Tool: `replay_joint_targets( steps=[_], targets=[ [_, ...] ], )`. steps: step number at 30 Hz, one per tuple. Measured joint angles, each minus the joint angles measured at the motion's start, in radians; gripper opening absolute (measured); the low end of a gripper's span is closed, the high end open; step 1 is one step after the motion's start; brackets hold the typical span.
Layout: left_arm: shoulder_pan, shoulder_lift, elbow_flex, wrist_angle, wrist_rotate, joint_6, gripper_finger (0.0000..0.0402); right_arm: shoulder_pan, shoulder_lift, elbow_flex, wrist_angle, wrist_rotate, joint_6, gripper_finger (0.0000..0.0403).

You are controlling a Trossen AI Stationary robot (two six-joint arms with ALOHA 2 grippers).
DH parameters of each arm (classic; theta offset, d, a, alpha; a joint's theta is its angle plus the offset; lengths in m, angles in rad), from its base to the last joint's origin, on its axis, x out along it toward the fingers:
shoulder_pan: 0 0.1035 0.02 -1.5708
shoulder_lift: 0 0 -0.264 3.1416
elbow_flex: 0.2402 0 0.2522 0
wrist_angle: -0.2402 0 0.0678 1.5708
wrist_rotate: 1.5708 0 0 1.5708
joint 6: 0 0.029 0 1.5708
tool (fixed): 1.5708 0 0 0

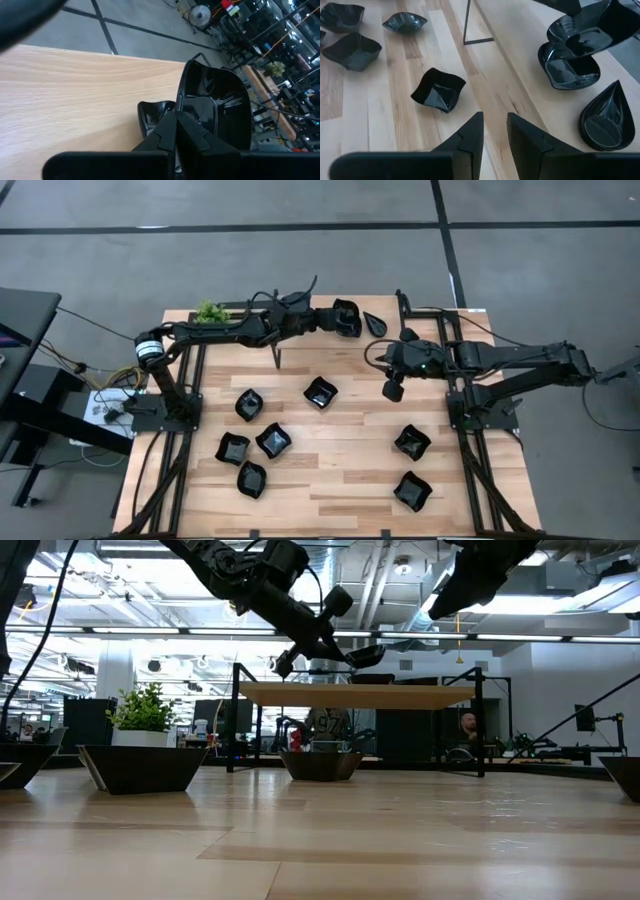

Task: Pick & Place Mini shaped plates
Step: Stack the black leaf shaped plate on top of the black leaf shaped plate on the shelf

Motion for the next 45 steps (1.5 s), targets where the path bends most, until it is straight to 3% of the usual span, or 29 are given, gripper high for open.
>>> replay_joint_targets(
  steps=[33, 45],
  targets=[
    [-0.003, 0.062, 0.036, 0.0, 0.027, 0.008, 0.0007, 0.0, 0.0, 0.0, 0.006, -0.023, 0.001, 0.0081],
    [0.008, 0.061, 0.036, 0.002, 0.025, 0.008, 0.005, 0.0, 0.0, 0.0, 0.006, -0.023, 0.001, 0.0081]
  ],
)
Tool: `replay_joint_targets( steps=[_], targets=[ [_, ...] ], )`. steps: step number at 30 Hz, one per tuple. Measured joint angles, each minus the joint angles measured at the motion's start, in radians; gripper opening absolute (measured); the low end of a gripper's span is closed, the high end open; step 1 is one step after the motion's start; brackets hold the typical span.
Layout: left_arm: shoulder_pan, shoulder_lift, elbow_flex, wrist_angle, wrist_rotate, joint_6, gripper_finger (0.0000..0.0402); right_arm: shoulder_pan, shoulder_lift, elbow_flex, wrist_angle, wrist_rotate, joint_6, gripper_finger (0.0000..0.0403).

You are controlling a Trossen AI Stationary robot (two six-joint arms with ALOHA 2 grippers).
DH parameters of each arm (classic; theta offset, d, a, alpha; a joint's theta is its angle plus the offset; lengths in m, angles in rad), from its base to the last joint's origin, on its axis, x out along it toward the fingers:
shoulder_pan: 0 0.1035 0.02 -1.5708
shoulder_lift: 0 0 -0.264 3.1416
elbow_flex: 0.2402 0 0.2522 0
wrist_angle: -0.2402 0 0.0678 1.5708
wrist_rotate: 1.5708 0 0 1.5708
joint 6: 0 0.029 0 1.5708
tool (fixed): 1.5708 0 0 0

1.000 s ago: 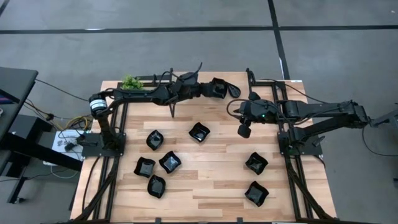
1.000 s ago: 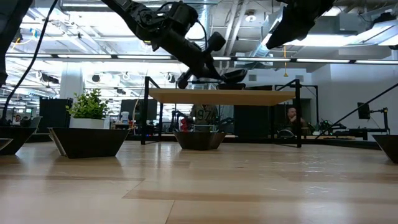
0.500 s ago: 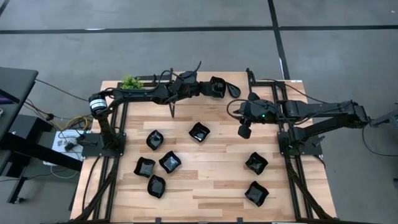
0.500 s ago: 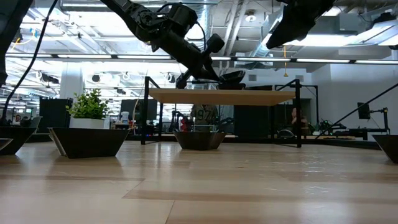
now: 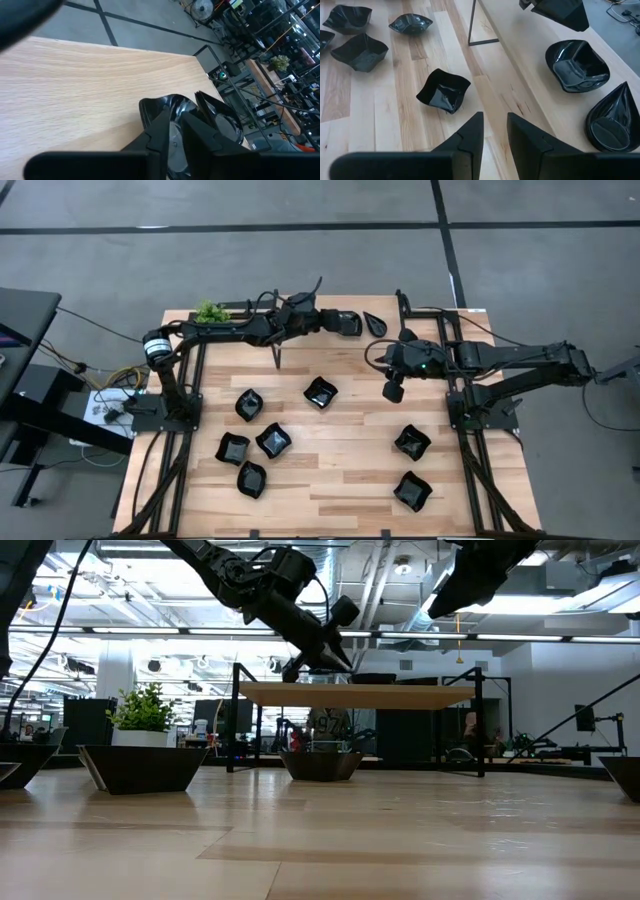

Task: Pick & Place Mini shaped plates
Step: Stack the black leaf shaped plate on top of the black leaf shaped plate on the shelf

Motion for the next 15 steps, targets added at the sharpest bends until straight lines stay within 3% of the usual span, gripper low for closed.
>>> replay_joint_targets(
  steps=[6, 15],
  targets=[
    [0.0, 0.0, 0.0, 0.008, 0.006, 0.051, 0.0084, 0.0, 0.0, 0.0, 0.0, 0.0, 0.001, 0.0081],
    [-0.007, -0.041, 0.0, 0.019, 0.108, 0.223, 0.0131, 0.0, 0.0, 0.0, 0.0, 0.0, 0.027, 0.0081]
  ],
)
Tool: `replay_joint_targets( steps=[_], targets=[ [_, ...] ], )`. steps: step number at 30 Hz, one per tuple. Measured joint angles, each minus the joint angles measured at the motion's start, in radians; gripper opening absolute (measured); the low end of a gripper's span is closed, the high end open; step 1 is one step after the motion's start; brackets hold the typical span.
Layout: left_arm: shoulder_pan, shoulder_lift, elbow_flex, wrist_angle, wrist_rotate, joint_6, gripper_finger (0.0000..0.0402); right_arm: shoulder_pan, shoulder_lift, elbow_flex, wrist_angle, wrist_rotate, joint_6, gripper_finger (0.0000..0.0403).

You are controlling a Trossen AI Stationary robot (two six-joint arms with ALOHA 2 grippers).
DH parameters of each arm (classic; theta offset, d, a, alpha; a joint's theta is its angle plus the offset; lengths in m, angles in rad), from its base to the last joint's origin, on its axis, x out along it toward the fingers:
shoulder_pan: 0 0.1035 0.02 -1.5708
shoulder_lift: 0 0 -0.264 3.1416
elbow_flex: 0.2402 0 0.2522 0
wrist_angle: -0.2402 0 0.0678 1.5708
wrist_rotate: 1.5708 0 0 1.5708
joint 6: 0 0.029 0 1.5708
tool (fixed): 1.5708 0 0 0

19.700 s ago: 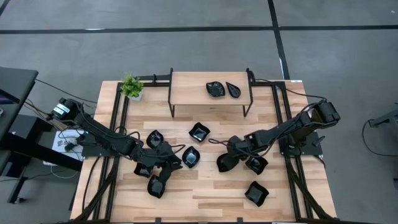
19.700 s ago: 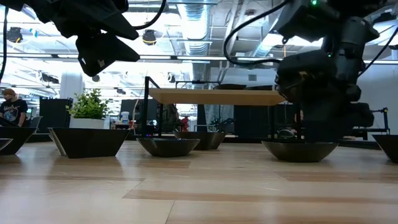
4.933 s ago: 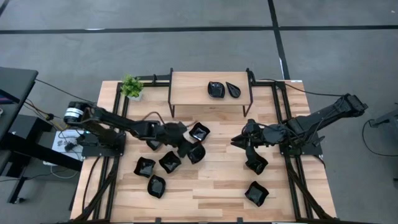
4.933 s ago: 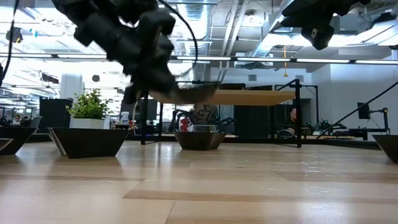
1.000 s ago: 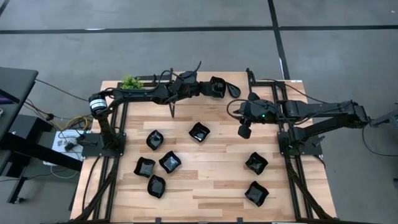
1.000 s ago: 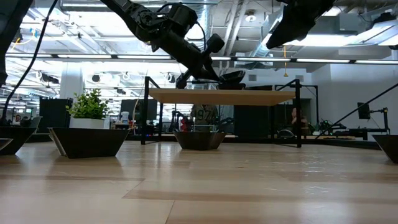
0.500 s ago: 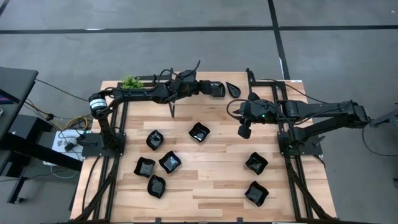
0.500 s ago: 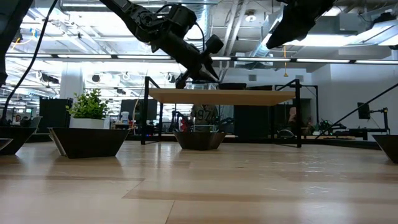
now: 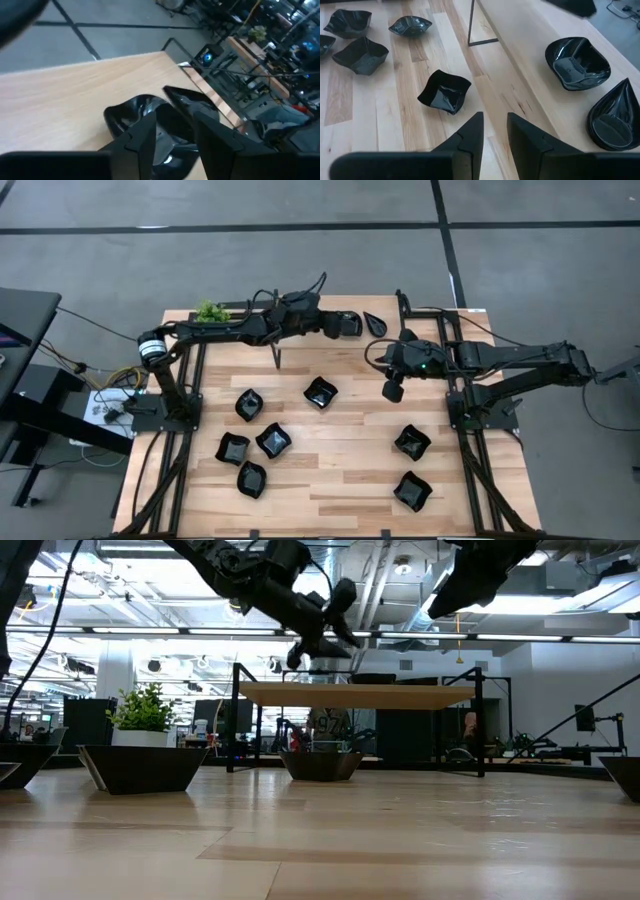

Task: Pick & Place Mini shaped plates
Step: Stack the black leaf shaped plate on top of the black leaf shaped plate on the shelf

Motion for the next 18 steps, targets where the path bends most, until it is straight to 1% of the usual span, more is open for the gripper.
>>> replay_joint_targets(
  steps=[4, 6, 8, 11, 14, 18],
  targets=[
    [-0.018, -0.04, 0.0, -0.003, 0.002, 0.07, 0.0136, 0.0, 0.0, 0.0, 0.0, 0.001, 0.025, 0.0081],
    [-0.037, -0.073, 0.0, -0.015, 0.022, 0.108, 0.0135, 0.002, 0.0, 0.0, 0.0, 0.001, 0.037, 0.0081],
    [-0.066, -0.113, 0.0, -0.032, 0.058, 0.146, 0.0132, 0.004, 0.0, 0.0, 0.001, 0.001, 0.037, 0.0081],
    [-0.123, -0.183, -0.008, -0.076, 0.068, 0.201, 0.0128, 0.01, 0.0, -0.001, 0.026, 0.003, 0.056, 0.0081],
    [-0.191, -0.274, -0.058, -0.082, 0.068, 0.251, 0.0125, 0.019, 0.0, -0.001, 0.062, 0.003, 0.086, 0.0081],
    [-0.276, -0.416, -0.157, -0.125, 0.07, 0.275, 0.0125, 0.043, 0.0, -0.001, 0.115, 0.003, 0.16, 0.0081]
  ],
)
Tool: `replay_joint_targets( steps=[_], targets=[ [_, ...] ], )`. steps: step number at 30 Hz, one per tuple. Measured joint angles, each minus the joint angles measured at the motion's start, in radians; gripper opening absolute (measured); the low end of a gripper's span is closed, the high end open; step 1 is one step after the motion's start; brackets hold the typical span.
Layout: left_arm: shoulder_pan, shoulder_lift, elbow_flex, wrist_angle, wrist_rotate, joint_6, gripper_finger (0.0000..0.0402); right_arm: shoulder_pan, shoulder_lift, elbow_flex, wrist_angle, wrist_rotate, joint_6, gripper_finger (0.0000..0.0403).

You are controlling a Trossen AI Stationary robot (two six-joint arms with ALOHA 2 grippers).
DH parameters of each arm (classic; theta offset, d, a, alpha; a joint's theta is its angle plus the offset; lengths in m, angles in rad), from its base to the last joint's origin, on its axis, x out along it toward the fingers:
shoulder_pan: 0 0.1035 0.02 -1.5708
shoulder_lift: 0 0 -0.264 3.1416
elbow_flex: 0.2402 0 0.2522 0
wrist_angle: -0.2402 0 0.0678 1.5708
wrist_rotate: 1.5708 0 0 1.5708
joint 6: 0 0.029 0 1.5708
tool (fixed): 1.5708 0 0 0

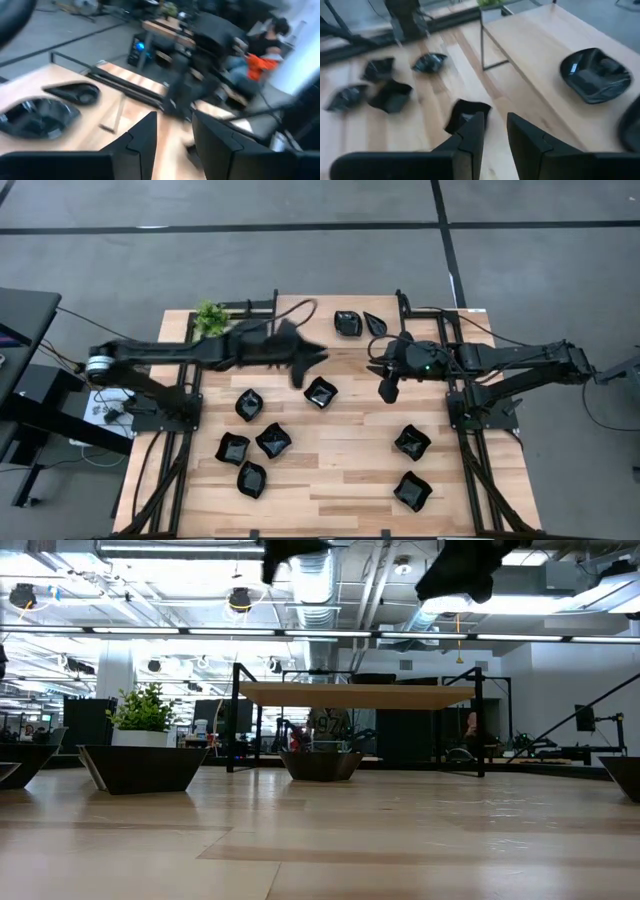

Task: Pick & Place Mini shaped plates
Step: Stack the black leaf shaped plate on top of the black leaf shaped plate on the shelf

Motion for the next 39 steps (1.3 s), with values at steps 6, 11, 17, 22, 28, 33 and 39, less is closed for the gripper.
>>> replay_joint_targets(
  steps=[6, 11, 17, 22, 28, 33, 39],
  targets=[
    [-0.115, -0.276, -0.203, -0.047, 0.005, -0.009, 0.0122, 0.07, 0.001, 0.0, 0.084, 0.001, 0.163, 0.0081],
    [-0.207, -0.502, -0.388, -0.053, 0.006, -0.087, 0.0122, 0.127, 0.036, 0.0, 0.213, 0.001, 0.18, 0.0081],
    [-0.314, -0.647, -0.567, -0.054, -0.073, -0.162, 0.0121, 0.163, 0.153, 0.0, 0.445, 0.0, 0.181, 0.0081],
    [-0.336, -0.635, -0.644, -0.064, -0.103, -0.191, 0.0121, 0.187, 0.277, 0.0, 0.545, 0.0, 0.194, 0.0081],
    [-0.374, -0.591, -0.685, -0.062, -0.015, -0.253, 0.0121, 0.237, 0.409, 0.0, 0.641, -0.003, 0.226, 0.0081],
    [-0.449, -0.579, -0.698, -0.063, -0.011, -0.256, 0.0121, 0.29, 0.463, 0.0, 0.702, -0.003, 0.24, 0.0081],
    [-0.543, -0.577, -0.698, -0.199, 0.014, -0.279, 0.0121, 0.343, 0.46, 0.0, 0.703, -0.003, 0.243, 0.0081]
  ],
)
